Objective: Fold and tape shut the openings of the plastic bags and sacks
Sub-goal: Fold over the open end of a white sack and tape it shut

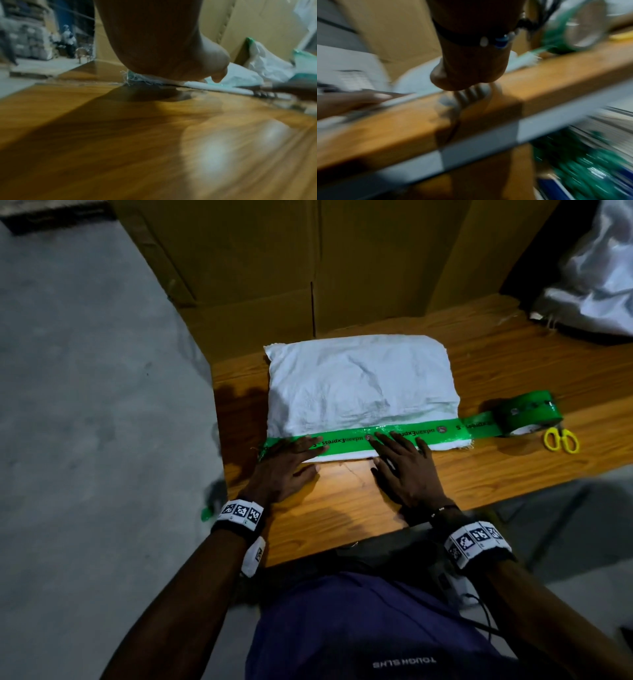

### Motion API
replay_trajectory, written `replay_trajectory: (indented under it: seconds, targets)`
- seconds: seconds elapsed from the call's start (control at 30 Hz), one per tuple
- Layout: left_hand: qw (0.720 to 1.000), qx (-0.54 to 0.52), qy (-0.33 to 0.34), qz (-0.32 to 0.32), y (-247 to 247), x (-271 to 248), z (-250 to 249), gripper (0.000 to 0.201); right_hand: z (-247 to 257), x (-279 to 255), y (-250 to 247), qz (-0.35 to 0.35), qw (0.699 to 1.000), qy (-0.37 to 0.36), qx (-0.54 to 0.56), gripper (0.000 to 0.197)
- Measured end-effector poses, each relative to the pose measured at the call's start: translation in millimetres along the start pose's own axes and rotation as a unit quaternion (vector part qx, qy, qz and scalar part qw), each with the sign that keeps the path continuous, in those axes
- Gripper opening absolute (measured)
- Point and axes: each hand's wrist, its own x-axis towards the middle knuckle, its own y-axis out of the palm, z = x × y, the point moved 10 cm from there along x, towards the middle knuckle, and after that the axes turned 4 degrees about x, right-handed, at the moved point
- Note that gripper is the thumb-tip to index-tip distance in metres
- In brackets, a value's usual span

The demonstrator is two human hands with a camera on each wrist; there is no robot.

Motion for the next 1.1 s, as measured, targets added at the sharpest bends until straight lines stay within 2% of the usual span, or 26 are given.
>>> replay_trajectory:
  seconds: [0.1,0.17,0.23,0.33,0.4,0.5,0.57,0.63,0.67,0.73,0.8,0.9,0.93,1.03,1.1]
  targets:
    - [0.997,-0.055,-0.023,-0.045,-7.2,-2.1,1.2,0.045,25.7,21.6,-3.2,-0.027,0.996,-0.064,0.061,0.052]
    - [0.994,-0.081,-0.044,-0.058,-8.1,-3.1,4.4,0.041,42.6,39.5,6.3,-0.002,0.992,-0.079,0.1,0.05]
    - [0.992,-0.094,-0.07,-0.046,-6.4,-3.2,8.2,0.039,41.9,48.7,12.0,0.023,0.993,-0.071,0.086,0.047]
    - [0.992,-0.087,-0.087,-0.036,-6.4,-2.9,9.3,0.038,-1.6,36.4,-4.3,0.015,0.998,-0.047,0.046,0.046]
    - [0.991,-0.077,-0.105,-0.034,-5.2,-3.2,10.5,0.038,-48.4,20.9,-26.8,-0.009,0.999,0.001,0.042,0.049]
    - [0.984,-0.113,-0.123,-0.061,-6.4,-3.4,7.8,0.038,-89.4,6.2,-50.9,-0.026,0.999,0.032,0.035,0.053]
    - [0.982,-0.1,-0.12,-0.109,-14.9,-2.2,-2.7,0.034,-81.1,8.1,-52.7,-0.029,0.998,0.0,0.05,0.054]
    - [0.982,-0.023,-0.09,-0.165,-24.2,8.0,-28.4,0.031,-51.0,14.1,-44.1,-0.04,0.995,-0.047,0.079,0.05]
    - [0.982,0.002,-0.077,-0.171,-22.8,17.0,-42.7,0.035,-32.1,17.0,-33.3,-0.032,0.993,-0.068,0.091,0.049]
    - [0.992,0.014,-0.062,-0.112,-4.6,38.3,-66.3,0.05,-5.9,19.6,-6.3,0.001,0.992,-0.074,0.104,0.05]
    - [0.997,0.048,-0.05,-0.043,14.5,47.5,-71.6,0.06,-3.2,19.0,7.3,0.007,0.993,-0.047,0.11,0.05]
    - [0.997,0.064,-0.018,-0.038,5.7,27.6,-49.8,0.06,-12.3,17.7,4.7,0.006,0.991,-0.038,0.125,0.048]
    - [0.997,0.056,-0.024,-0.039,-3.8,15.6,-37.1,0.06,-12.8,17.6,2.6,0.005,0.991,-0.04,0.127,0.048]
    - [0.994,0.003,-0.109,-0.024,-24.6,-25.8,16.4,0.062,-10.6,17.9,2.1,-0.001,0.99,-0.047,0.129,0.048]
    - [0.992,-0.019,-0.128,-0.014,-28.9,-42.0,32.6,0.059,-10.6,16.8,4.3,-0.006,0.99,-0.055,0.127,0.048]
